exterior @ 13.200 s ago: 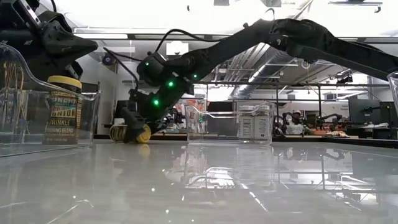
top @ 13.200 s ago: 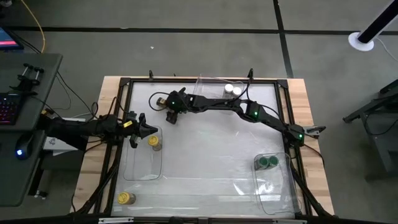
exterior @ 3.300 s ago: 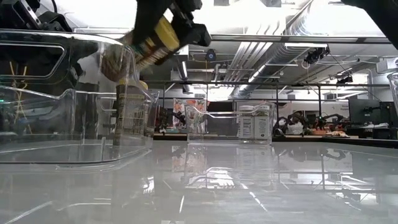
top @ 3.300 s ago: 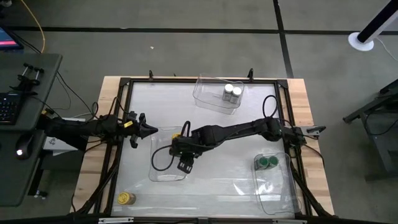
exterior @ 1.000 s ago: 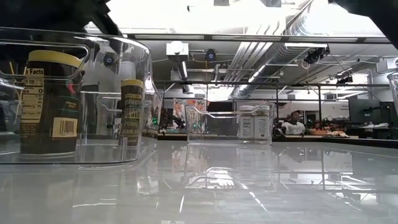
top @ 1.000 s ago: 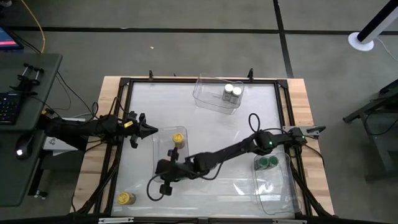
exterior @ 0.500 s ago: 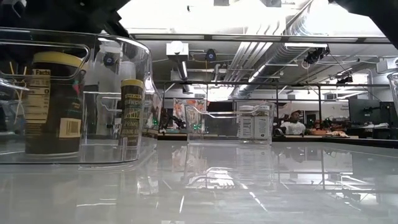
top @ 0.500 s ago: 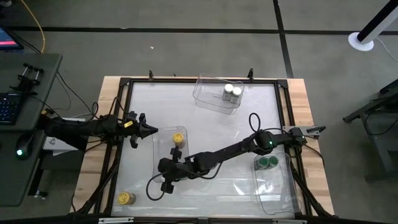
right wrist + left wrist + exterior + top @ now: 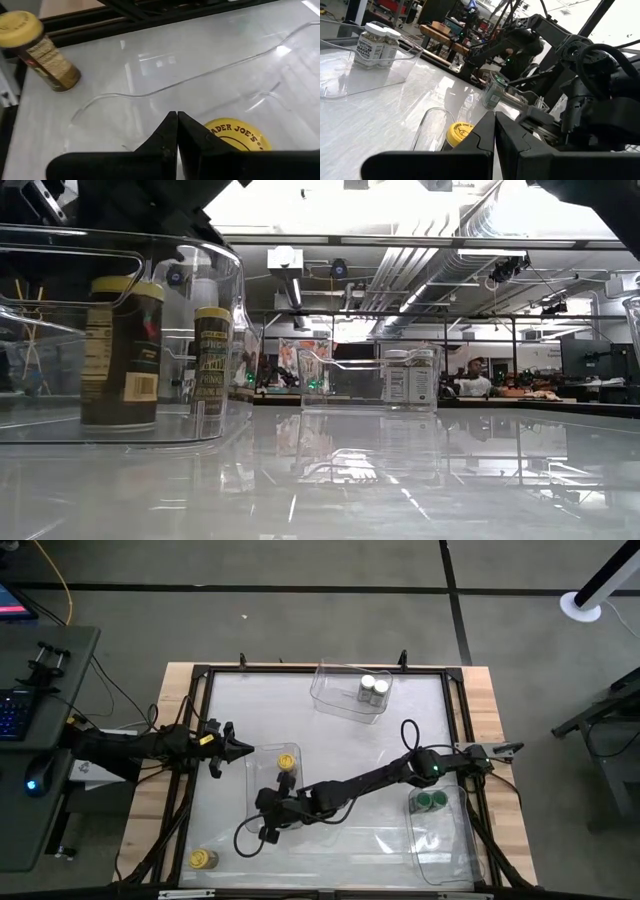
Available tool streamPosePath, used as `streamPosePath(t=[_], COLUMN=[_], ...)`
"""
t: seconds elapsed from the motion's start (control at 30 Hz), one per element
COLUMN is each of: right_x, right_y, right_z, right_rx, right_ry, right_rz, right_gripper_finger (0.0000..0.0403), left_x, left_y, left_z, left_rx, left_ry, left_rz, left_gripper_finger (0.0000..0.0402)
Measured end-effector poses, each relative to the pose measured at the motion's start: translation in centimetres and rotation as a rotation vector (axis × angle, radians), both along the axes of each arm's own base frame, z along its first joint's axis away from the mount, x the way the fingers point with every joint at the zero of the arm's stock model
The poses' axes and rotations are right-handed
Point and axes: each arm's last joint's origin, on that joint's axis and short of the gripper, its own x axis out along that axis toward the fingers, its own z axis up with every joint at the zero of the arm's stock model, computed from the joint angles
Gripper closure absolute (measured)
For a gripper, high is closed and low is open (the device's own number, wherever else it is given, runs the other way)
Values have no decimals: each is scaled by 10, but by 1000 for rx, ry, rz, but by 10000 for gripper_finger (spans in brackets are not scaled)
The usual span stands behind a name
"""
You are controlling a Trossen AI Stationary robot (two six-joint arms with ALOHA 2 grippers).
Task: Sort spices by type
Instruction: Put the top yellow seasoning bottle into the left transparent bin
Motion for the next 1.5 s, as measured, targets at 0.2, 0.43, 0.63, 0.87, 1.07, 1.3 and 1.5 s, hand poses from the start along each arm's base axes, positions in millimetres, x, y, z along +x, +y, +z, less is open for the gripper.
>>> streamPosePath(t=[0.2,0.43,0.63,0.87,1.07,1.3,1.5], right_x=[0,0,4,14,23,18,1], right_y=[-5,-18,-30,-47,-63,-55,-22], right_z=[-2,-3,-3,-1,6,30,32], right_rx=[-23,-54,-68,-84,-70,-84,-48], right_ry=[23,55,50,-9,-79,-115,-21], right_rz=[-15,-54,-90,-80,-9,105,275], right_gripper_finger=[403,403,403,403,403,403,403], left_x=[0,0,0,0,0,0,0], left_y=[0,0,0,0,0,0,0], left_z=[0,0,0,0,0,0,0], left_rx=[0,0,0,0,0,0,0], left_ry=[0,0,0,0,0,-1,3], left_rz=[0,0,0,0,0,0,0], left_gripper_finger=[401,401,401,401,401,401,401])
